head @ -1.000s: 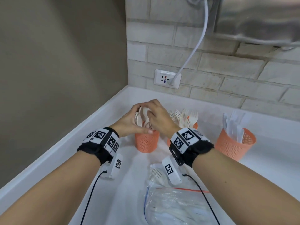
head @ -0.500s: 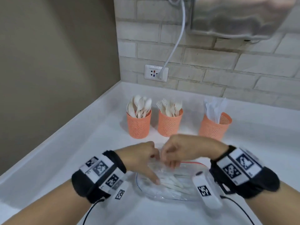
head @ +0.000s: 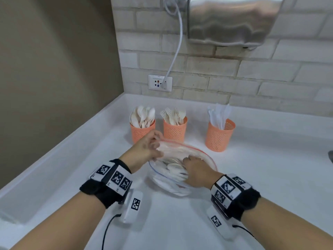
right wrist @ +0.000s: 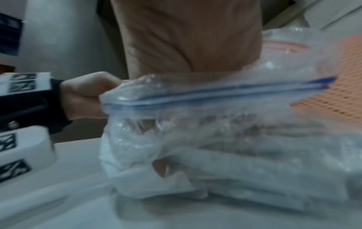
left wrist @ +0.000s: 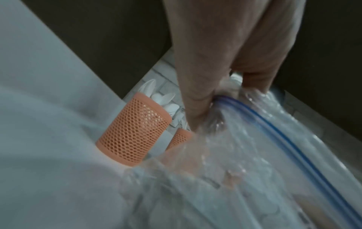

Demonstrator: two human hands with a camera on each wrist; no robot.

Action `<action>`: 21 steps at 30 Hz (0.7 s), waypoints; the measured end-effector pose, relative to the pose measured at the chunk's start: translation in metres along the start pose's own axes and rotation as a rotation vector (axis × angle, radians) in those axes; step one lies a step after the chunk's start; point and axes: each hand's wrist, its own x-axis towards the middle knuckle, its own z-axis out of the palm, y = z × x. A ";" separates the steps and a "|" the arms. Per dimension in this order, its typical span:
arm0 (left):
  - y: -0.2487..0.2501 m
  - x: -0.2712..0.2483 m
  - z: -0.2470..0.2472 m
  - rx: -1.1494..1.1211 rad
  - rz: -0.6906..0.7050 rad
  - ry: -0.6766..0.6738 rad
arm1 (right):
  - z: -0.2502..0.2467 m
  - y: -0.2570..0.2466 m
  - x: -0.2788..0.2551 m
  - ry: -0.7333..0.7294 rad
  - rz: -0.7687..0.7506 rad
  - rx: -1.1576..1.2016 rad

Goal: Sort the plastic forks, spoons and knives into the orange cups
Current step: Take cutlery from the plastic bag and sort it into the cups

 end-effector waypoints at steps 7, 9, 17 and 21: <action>-0.012 -0.006 0.003 0.954 -0.180 -0.150 | 0.011 -0.002 0.013 0.023 -0.079 0.216; -0.017 -0.007 0.004 0.988 -0.240 -0.146 | 0.009 -0.004 0.014 0.038 -0.073 0.255; -0.016 -0.014 0.004 0.626 -0.181 -0.036 | 0.010 -0.015 0.014 0.014 -0.166 0.160; -0.013 -0.016 -0.005 0.567 -0.237 0.078 | 0.008 -0.014 0.013 0.064 -0.177 0.162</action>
